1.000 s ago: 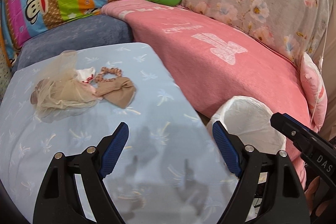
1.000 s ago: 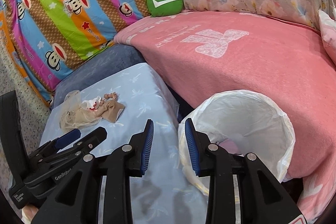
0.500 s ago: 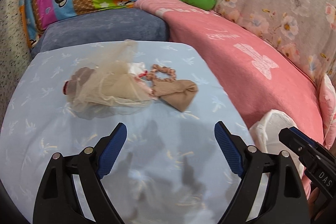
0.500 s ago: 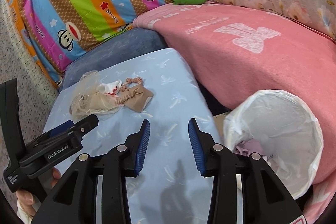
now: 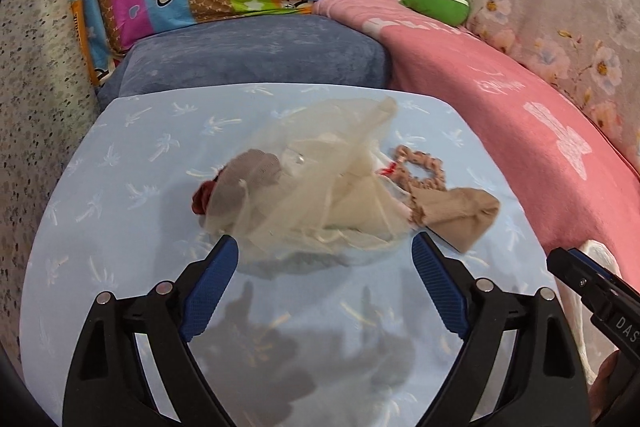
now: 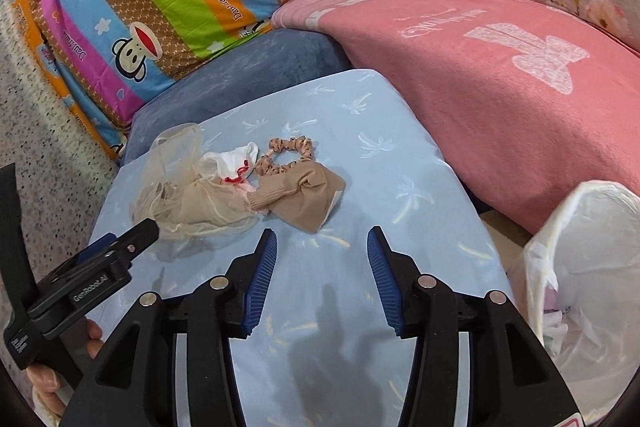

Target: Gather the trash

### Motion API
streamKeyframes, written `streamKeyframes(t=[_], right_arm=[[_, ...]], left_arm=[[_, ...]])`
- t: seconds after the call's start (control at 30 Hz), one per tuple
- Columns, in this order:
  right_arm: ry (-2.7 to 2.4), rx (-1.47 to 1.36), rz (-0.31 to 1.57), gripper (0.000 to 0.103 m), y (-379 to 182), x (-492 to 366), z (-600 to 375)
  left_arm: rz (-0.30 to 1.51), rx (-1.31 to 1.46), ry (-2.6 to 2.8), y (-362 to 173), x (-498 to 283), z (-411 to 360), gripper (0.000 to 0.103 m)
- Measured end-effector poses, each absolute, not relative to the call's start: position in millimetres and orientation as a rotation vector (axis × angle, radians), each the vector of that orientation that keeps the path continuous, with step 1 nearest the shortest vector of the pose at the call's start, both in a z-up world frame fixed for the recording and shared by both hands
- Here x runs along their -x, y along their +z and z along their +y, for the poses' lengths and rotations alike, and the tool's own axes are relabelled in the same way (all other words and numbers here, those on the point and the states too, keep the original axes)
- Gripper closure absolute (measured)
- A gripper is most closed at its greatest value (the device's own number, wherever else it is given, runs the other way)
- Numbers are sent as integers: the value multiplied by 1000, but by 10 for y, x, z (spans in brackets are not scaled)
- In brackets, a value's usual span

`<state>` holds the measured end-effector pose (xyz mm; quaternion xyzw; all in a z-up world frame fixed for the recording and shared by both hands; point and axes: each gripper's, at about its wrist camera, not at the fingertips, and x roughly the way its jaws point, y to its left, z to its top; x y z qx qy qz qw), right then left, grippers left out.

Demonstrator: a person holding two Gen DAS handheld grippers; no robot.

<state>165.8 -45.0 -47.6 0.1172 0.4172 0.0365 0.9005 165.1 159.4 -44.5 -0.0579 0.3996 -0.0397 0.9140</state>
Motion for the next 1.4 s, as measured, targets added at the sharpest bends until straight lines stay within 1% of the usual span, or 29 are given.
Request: streamKeyframes(t=[0.37,0.43,0.47,0.5,0.57,0.6,0.63,0.67,0.7,0.73,0.77,0.8,0.83,0.9,1.03,1.4], right_arm=[[62,-228,894,53,-704,-2279,-297],[58,-225,902,53,-753,-2358,-270],[55,-223,904,53,-779,-2386,-261],[53,-223,906,53,-804,-2413,-252],[48,-226,912,53,-852,-2466,-235],[48,-229,913,53,-874,-2487,-232],[51,-233,917,54,-894,-2499,-224],[57,-236,918,60,-910,-2504,-216],[65,-237,923,71,-929,-2508,-200],[71,-236,929,76,-947,-2491,-188],[79,-239,936,86,-963,-2482,-173],[82,-243,938,93,-972,-2462,-167],[88,-247,936,95,-974,-2433,-155],[97,-248,930,98,-954,-2369,-129],[128,-263,917,99,-850,-2185,-116],[151,-275,830,100,-363,-1680,-245]], left_arm=[[834,130,-84,-523,-2053,1683,19],[835,131,-91,-542,-2097,1678,21],[838,131,-96,-554,-2116,1663,26],[845,132,-105,-569,-2133,1655,29],[862,147,-122,-607,-2175,1652,42],[867,151,-127,-621,-2178,1650,46],[872,150,-131,-638,-2175,1650,54],[875,149,-135,-647,-2173,1649,64],[879,150,-139,-652,-2171,1649,69],[885,153,-143,-658,-2163,1654,76],[888,158,-148,-659,-2147,1660,82],[888,163,-152,-657,-2135,1660,86],[889,168,-158,-647,-2114,1662,90],[885,178,-169,-616,-2078,1650,92],[866,189,-185,-511,-1977,1612,96],[791,173,-246,-118,-1625,1326,97]])
